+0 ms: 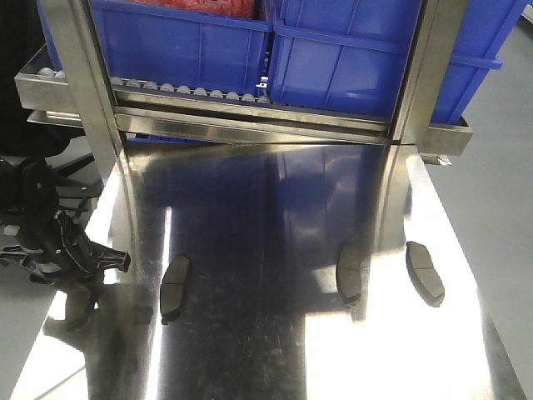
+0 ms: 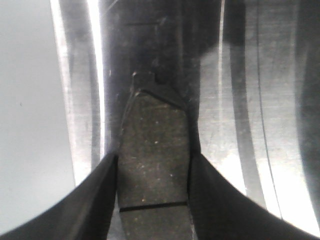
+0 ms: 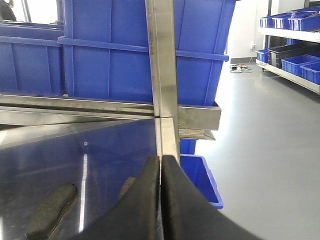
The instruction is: Move and align brake pads A on conveyor
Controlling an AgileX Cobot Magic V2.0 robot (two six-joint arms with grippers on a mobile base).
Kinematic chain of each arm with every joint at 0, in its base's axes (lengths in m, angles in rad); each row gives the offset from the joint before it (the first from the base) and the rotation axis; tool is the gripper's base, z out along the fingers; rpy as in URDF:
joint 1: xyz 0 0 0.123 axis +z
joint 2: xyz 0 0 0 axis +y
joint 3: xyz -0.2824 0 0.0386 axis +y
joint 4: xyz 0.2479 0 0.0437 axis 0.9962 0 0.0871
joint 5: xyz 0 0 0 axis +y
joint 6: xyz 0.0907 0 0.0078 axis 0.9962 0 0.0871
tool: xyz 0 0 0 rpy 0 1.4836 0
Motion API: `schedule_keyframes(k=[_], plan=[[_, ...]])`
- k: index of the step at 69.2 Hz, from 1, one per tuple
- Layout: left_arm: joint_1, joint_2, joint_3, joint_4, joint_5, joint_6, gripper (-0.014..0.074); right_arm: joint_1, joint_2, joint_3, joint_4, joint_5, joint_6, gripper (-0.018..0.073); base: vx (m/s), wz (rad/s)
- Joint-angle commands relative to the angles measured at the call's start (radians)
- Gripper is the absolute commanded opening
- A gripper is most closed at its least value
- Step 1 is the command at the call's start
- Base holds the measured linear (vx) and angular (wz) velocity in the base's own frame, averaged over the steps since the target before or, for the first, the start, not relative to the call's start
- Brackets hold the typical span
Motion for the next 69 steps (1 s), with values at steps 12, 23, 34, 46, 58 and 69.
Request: schedule_keyframes(k=[12,23,34,46,58,69], plan=[[-0.006,-0.136,-0.004,-0.014,-0.054,0.032,-0.0007,-0.006,-0.015,0.003,-0.003,-0.077,-0.003,-0.0010,0.00,0.00],[-0.006,-0.297,0.088,-0.015,-0.150,0.032,-0.0007,-0.006,-0.015,0.003,-0.003,-0.077,-0.003,-0.0010,0.00,0.00],[-0.006,-0.479,0.203,-0.011,-0.190,0.059,-0.0006,-0.006,-0.015,0.003,-0.003,-0.077,-0.003,-0.0010,0.00,0.00],[-0.006,-0.769,0.373,-0.015,-0.262,0.071,-0.0006,-0.006,-0.016,0.003,-0.003,-0.077,-0.003,-0.0010,0.00,0.00],[-0.006,-1.093,0.509,-0.012,-0.291,0.074,-0.0006,-0.006,-0.016,0.003,-0.003,-0.077,-0.003,-0.0010,0.00,0.00],[-0.006,-1.395,0.582,-0.009,-0.267,0.073,-0.0006,-0.006,-0.016,0.003,-0.003,-0.077,-0.003,-0.0010,0.00,0.00]])
